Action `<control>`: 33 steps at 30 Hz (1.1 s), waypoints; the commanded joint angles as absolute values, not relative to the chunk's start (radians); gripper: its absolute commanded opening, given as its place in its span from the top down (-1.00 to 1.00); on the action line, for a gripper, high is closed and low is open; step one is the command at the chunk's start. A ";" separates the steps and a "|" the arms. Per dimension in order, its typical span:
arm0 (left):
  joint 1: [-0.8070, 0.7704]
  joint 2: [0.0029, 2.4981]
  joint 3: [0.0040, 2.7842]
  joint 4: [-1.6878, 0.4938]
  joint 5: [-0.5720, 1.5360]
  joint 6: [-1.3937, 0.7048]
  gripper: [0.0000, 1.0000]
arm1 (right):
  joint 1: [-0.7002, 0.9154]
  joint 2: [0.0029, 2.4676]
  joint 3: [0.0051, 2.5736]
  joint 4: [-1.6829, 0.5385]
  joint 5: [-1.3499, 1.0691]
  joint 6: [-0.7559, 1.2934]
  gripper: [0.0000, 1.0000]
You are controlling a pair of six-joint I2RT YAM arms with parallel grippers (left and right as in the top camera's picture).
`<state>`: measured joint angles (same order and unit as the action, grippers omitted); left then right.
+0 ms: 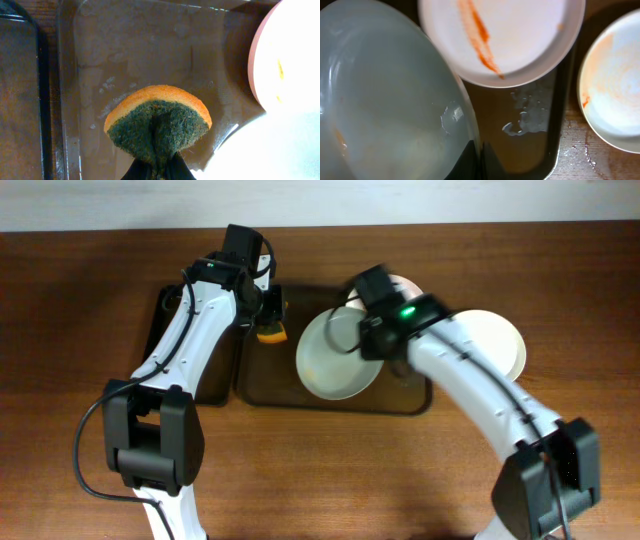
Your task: Clean dirty plates on tray and stack at the side
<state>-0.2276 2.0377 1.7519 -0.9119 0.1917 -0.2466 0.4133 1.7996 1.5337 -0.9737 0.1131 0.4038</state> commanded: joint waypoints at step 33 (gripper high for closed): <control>-0.226 2.044 1.749 -0.899 0.195 -0.230 1.00 | 0.131 1.983 1.480 -0.804 -0.009 0.645 0.46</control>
<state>-0.2276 2.0377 1.7519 -0.9009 0.1913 -0.2466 0.1040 1.9312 1.4994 -0.8207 -0.0410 0.5877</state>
